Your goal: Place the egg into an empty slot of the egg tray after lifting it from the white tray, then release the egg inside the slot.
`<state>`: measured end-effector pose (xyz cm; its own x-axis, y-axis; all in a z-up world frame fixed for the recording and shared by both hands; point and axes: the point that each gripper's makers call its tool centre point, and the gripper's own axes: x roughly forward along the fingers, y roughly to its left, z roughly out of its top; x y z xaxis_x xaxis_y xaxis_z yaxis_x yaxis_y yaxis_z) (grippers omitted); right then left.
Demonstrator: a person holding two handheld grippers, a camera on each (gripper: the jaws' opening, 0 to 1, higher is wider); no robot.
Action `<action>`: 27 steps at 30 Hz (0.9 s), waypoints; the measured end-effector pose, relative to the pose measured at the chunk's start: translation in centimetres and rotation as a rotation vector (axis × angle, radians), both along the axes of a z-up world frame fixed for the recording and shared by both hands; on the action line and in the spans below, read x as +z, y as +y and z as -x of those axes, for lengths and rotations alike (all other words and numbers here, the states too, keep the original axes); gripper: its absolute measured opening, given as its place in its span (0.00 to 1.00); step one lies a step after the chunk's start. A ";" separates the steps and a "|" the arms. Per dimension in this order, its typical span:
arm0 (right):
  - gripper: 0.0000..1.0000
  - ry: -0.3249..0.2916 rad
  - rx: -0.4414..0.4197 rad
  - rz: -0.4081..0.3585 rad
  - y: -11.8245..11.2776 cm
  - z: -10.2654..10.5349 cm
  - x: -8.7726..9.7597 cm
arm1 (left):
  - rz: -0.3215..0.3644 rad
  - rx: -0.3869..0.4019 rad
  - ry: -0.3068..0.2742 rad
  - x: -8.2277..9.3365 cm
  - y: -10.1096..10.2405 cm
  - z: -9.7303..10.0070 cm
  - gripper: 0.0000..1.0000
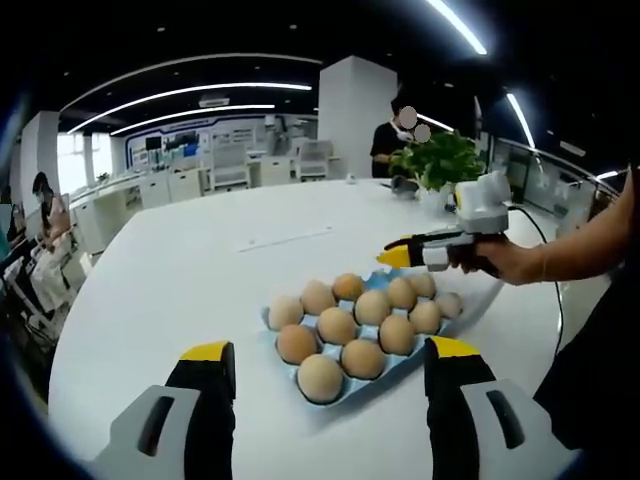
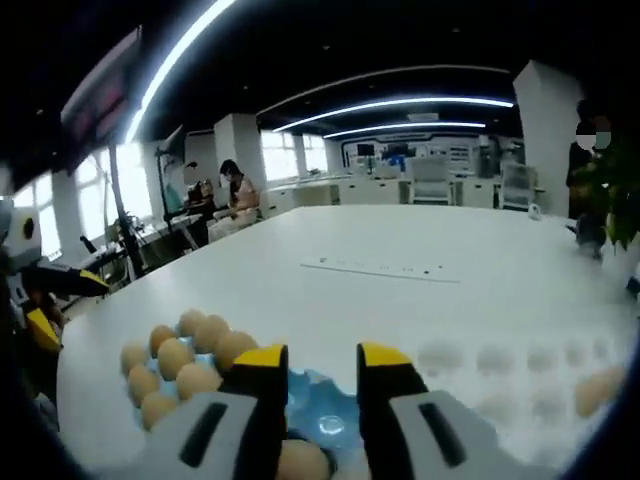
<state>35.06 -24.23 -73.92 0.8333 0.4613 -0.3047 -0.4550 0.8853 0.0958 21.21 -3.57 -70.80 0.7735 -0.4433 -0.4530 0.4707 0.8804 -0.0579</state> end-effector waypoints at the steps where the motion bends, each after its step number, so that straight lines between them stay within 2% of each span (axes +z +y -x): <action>1: 0.27 -0.001 -0.023 0.003 -1.0 -0.2 0.0 | 0.000 -0.001 0.000 0.0 0.0 0.0 0.78; 3: 0.27 -0.001 -0.076 0.017 -3.6 -0.5 -0.2 | -0.003 -0.004 -0.001 0.1 -0.1 0.0 0.78; 4: 0.27 0.021 -0.110 0.016 -5.0 -0.4 -0.6 | -0.005 -0.004 -0.001 0.1 -0.2 0.0 0.78; 6: 0.27 0.011 -0.171 0.028 -7.8 -0.6 -0.7 | -0.004 -0.005 -0.002 0.2 -0.3 0.0 0.78; 7: 0.27 0.012 -0.184 0.029 -8.3 -0.6 -0.7 | -0.004 -0.005 -0.002 0.2 -0.3 0.0 0.78; 9: 0.27 0.011 -0.273 0.041 -11.4 -0.5 -0.7 | -0.005 -0.007 -0.002 0.2 -0.4 0.0 0.78; 12: 0.27 -0.027 -0.406 0.062 -15.8 -0.4 -0.2 | -0.008 -0.009 0.001 0.1 -0.4 0.1 0.78; 13: 0.27 -0.013 -0.447 0.057 -17.3 -0.4 -0.4 | -0.008 -0.008 0.002 0.1 -0.4 0.1 0.78; 16: 0.27 0.013 -0.514 0.056 -19.8 -0.2 -1.1 | -0.011 -0.008 0.003 0.1 -0.4 0.1 0.78; 20: 0.27 0.024 -0.565 0.050 -21.7 0.1 -1.5 | -0.018 -0.007 0.004 0.1 -0.4 0.0 0.78; 25: 0.28 0.070 -0.534 0.070 -21.4 -0.1 -3.1 | -0.017 -0.004 0.004 0.1 -0.3 0.0 0.78; 27: 0.28 0.089 -0.533 0.041 -21.1 -0.1 -3.5 | -0.016 -0.003 0.001 0.2 -0.4 -0.1 0.78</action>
